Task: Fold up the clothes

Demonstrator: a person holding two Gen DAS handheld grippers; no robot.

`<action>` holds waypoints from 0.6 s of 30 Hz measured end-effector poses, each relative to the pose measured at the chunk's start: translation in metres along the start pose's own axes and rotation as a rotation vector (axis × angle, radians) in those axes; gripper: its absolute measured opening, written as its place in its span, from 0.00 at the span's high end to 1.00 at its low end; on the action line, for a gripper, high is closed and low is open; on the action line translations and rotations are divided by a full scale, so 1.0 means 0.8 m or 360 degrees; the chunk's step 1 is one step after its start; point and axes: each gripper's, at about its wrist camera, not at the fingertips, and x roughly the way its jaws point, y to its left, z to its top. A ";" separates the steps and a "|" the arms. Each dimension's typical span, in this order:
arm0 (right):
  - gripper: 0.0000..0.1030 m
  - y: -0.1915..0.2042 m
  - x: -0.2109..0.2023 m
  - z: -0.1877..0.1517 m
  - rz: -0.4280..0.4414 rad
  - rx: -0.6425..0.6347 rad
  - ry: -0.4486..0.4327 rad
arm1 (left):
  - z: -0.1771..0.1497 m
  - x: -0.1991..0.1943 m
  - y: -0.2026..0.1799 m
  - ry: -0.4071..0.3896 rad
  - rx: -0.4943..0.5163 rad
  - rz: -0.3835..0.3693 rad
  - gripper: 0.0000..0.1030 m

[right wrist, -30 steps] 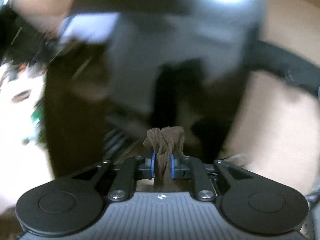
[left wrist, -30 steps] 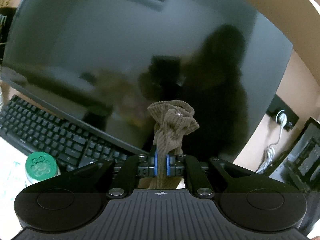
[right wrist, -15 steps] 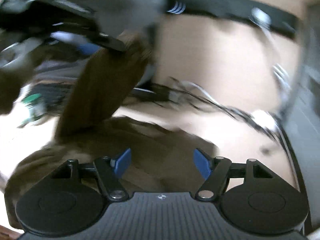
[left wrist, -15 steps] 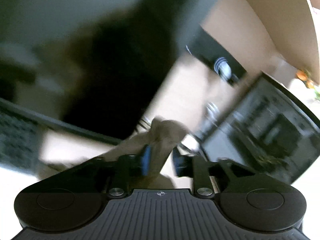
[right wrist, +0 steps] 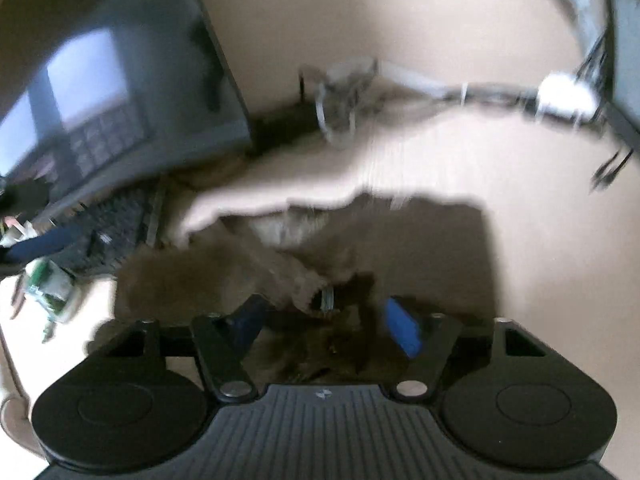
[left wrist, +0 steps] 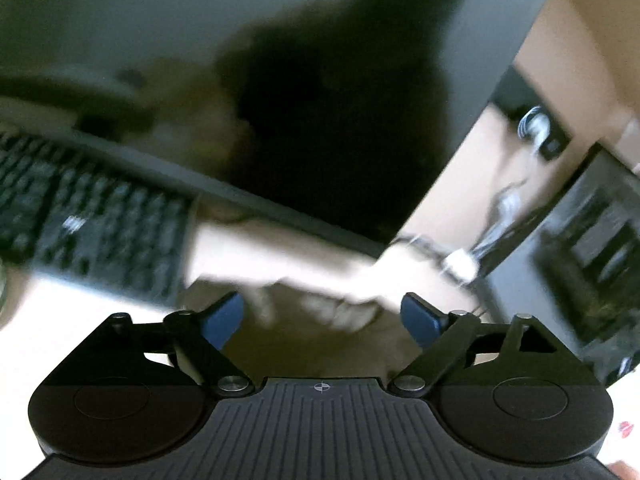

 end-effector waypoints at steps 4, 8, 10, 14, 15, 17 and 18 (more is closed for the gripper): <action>0.85 0.015 -0.044 0.014 -0.0023 -0.0135 -0.0181 | -0.013 0.004 0.003 0.0065 0.0075 0.0107 0.09; 0.87 0.019 -0.068 0.020 -0.0257 -0.0349 -0.0293 | -0.017 0.008 0.002 0.0094 0.0103 0.0116 0.09; 0.87 0.011 -0.058 0.015 -0.0303 -0.0362 -0.0220 | -0.018 0.012 0.001 0.0106 0.0106 0.0104 0.09; 0.83 -0.004 -0.051 0.003 -0.0364 -0.0290 -0.0147 | -0.020 0.022 -0.004 0.0134 0.0127 0.0086 0.09; 0.81 -0.007 -0.059 0.002 -0.0341 -0.0257 -0.0172 | -0.021 0.025 -0.005 0.0144 0.0136 0.0079 0.08; 0.71 -0.006 -0.073 -0.003 -0.0258 -0.0236 -0.0231 | -0.024 0.032 -0.007 0.0169 0.0157 0.0055 0.08; 0.68 -0.006 -0.073 -0.007 -0.0223 -0.0229 -0.0216 | -0.027 0.037 -0.007 0.0192 0.0163 0.0043 0.08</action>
